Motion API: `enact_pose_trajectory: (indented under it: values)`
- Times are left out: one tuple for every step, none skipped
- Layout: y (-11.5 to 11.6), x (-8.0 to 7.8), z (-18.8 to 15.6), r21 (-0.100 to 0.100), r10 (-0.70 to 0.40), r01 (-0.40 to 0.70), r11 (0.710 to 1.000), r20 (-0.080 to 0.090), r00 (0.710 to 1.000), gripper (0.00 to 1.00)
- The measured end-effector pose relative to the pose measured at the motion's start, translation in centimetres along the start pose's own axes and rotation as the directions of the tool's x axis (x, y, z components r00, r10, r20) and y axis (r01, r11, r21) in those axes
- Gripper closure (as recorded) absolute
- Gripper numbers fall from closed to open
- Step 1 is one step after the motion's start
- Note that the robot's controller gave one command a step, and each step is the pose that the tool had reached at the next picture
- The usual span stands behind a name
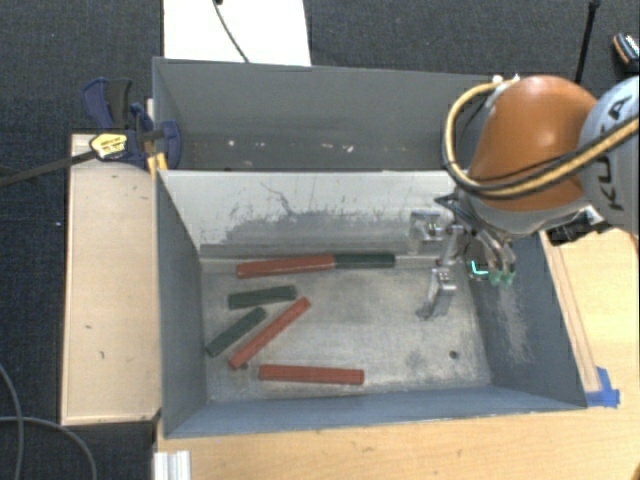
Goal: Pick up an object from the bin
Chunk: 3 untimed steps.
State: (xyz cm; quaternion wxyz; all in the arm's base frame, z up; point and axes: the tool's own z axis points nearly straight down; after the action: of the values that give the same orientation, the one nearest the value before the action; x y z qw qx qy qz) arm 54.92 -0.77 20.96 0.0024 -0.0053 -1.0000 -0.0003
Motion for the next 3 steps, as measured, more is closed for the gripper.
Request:
enact_pose_trajectory:
  values:
    - [8.8,-0.8,14.4,-0.002,-0.113,0.113,0.994,0.0,0.994,0.0]
    - [18.1,-2.1,13.9,-0.004,-0.16,0.161,0.987,0.01,0.987,0.0]
    - [17.4,-2.2,13.9,0.002,-0.154,0.154,0.988,0.007,0.988,1.0]
